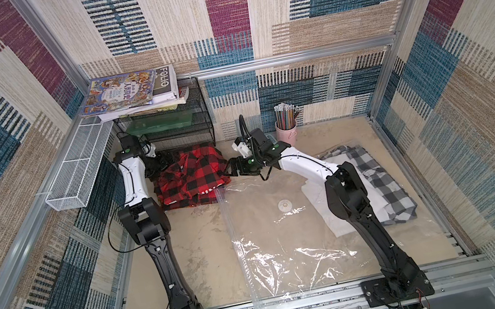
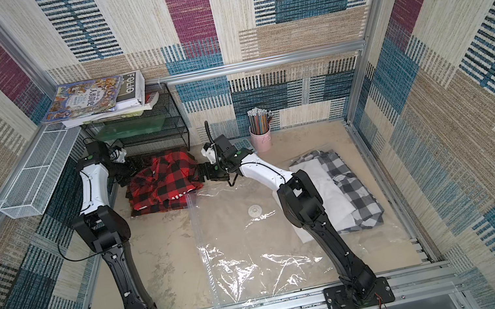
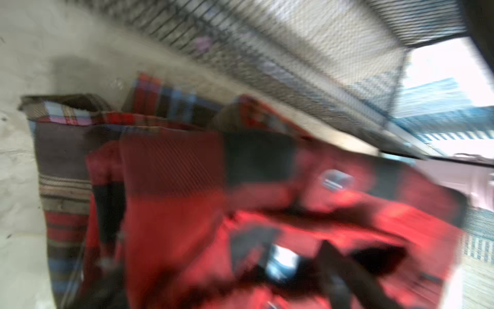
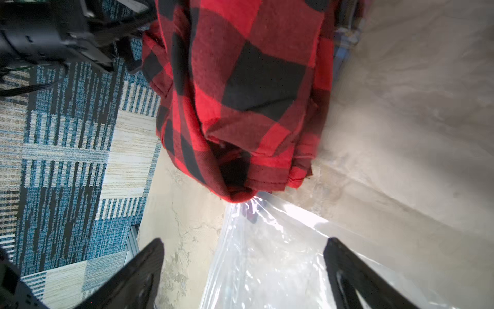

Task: Take the shirt out of the vacuum bag
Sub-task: Place the shirt at the center of the board.

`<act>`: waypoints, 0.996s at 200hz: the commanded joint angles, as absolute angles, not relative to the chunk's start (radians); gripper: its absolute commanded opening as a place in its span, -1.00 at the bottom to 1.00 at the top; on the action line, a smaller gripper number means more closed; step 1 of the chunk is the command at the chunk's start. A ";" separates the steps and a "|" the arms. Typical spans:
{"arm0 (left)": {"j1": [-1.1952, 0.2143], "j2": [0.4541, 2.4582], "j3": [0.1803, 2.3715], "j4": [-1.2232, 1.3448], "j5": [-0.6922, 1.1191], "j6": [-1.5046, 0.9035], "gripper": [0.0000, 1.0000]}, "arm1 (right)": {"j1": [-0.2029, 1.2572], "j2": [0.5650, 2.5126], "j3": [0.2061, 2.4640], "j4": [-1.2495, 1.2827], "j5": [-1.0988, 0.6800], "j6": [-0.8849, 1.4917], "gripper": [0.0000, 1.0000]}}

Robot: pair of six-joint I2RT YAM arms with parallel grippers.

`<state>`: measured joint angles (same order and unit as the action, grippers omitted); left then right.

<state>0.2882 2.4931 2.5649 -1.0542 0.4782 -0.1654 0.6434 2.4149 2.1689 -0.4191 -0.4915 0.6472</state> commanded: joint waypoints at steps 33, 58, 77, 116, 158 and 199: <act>0.208 2.218 2.335 -1.034 0.387 -0.122 1.00 | 0.600 2.336 2.117 -0.426 -0.452 0.631 0.89; 0.190 2.070 2.114 -0.952 0.321 -0.137 1.00 | 0.568 2.265 2.028 -0.416 -0.442 0.625 0.89; 0.198 2.018 1.996 -0.882 0.290 -0.146 1.00 | 0.549 2.219 1.956 -0.403 -0.449 0.612 0.89; 0.175 1.949 1.912 -0.899 0.342 -0.113 1.00 | 0.517 2.122 1.814 -0.373 -0.430 0.602 0.89; 0.068 1.698 1.578 -0.723 0.382 -0.039 1.00 | 0.460 2.032 1.662 -0.331 -0.426 0.588 0.89; -0.078 1.603 1.376 -0.605 0.246 0.054 1.00 | 0.412 1.968 1.547 -0.308 -0.428 0.564 0.88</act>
<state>-0.0113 1.6096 1.4242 -0.7086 0.3428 -0.0368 0.4301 1.9942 1.5826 -0.3397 -0.4267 0.5930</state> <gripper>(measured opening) 0.998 0.944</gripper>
